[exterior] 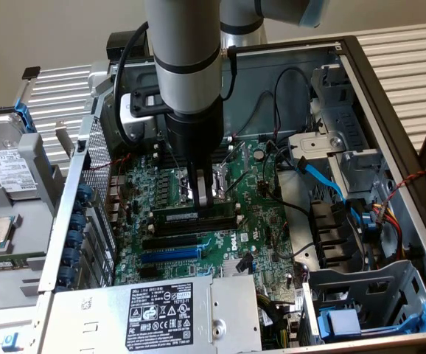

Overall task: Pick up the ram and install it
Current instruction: 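Insert the ram into the slot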

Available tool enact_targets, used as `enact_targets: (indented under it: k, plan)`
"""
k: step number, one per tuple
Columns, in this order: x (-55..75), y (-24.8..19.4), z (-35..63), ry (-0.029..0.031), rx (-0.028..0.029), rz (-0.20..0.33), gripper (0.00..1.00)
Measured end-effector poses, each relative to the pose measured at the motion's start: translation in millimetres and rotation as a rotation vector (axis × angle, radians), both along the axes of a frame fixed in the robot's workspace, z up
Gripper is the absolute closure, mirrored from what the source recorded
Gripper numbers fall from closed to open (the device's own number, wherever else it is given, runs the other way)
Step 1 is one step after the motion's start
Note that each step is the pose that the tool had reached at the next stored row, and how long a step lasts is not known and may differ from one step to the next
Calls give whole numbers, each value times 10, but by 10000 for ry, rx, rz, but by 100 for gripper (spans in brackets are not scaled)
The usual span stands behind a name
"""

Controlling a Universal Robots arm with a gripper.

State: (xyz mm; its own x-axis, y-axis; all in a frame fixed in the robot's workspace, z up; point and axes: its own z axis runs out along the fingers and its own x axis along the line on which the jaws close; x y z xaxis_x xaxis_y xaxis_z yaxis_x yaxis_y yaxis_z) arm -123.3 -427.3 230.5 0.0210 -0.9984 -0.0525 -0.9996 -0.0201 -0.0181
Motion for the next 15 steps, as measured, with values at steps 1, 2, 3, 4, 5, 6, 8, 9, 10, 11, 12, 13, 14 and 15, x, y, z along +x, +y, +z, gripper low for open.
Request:
enact_targets:
  k: [1,2,3,4,5,6,8,9,10,11,12,13,14,15]
  plan:
    - [-1,0,-3,0,-1,0,86]
    - [0,0,-4,1,-1,1,86]
    - [-1,0,-5,2,-2,2,86]
    - [-1,0,-8,0,0,2,86]
    - [-2,0,-10,0,0,2,86]
    - [-2,0,-14,-2,1,1,86]
    - [-5,0,-19,-2,-1,0,86]
    - [-7,0,-22,-3,-1,1,86]
    - [-7,0,-25,-4,0,1,86]
    - [-8,0,-27,-3,-1,2,86]
    - [-8,0,-27,-3,-2,1,86]
    - [-8,0,-30,-5,-2,2,86]
    - [-9,0,-32,-6,-1,1,86]
    - [-8,0,-34,-6,-3,1,86]
